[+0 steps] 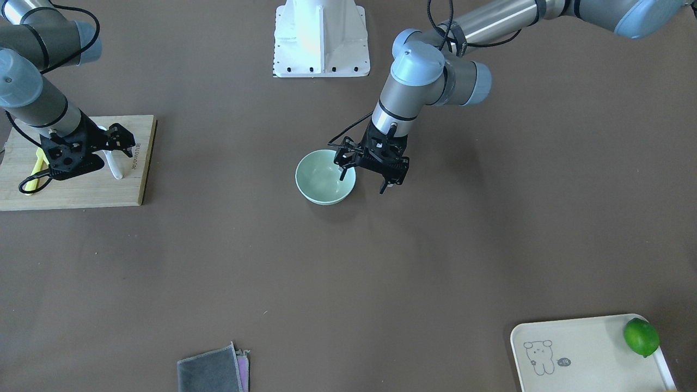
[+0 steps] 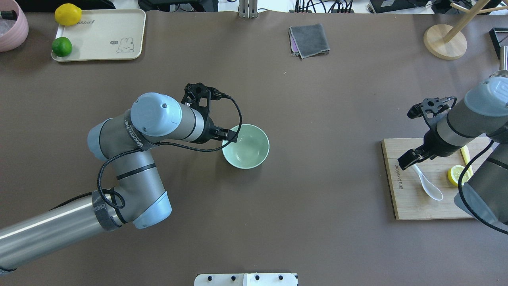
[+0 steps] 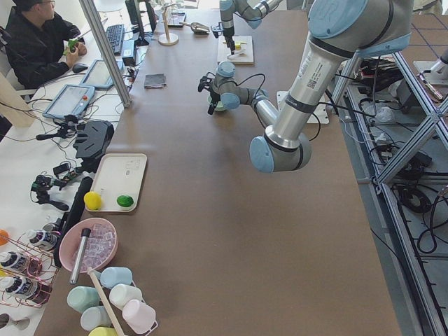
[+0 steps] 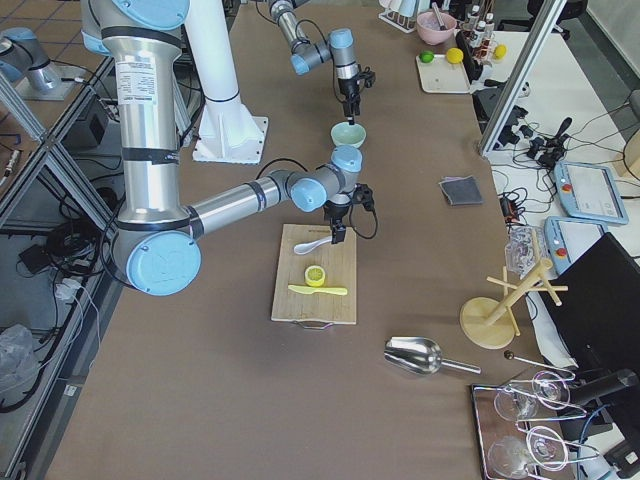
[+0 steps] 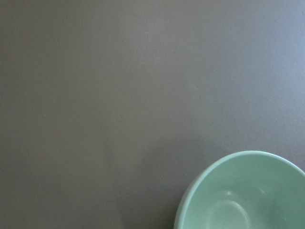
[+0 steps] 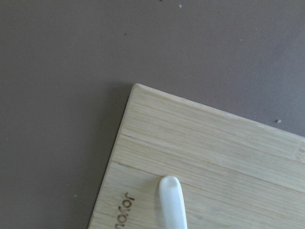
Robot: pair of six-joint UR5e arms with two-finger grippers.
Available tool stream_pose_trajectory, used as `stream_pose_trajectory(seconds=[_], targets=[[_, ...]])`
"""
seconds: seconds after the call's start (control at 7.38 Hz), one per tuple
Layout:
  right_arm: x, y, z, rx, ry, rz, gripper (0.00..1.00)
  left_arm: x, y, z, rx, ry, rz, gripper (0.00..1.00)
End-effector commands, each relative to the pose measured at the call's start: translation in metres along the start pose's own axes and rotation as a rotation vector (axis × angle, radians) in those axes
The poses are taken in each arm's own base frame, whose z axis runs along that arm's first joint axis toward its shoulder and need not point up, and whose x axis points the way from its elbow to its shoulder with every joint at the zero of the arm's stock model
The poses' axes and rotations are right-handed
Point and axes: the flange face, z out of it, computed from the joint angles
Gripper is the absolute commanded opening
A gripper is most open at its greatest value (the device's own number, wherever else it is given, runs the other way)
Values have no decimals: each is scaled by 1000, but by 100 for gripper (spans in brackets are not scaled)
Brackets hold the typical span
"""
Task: Place spoon in bowl
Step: 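Lower the right gripper onto the white spoon handle and close it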
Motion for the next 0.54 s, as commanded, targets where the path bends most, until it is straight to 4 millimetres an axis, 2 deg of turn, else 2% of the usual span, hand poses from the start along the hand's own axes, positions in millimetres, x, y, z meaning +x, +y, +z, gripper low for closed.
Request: stream_pose_trajectory(seconds=[0.0, 0.27, 0.41], targets=[[0, 4, 4, -8, -2, -19, 99, -4, -2, -1, 5, -8, 15, 98], [-2, 5, 6, -15, -6, -20, 94, -3, -2, -2, 7, -5, 15, 98], [-3, 6, 11, -24, -3, -24, 84, -3, -3, -2, 9, -5, 15, 98]])
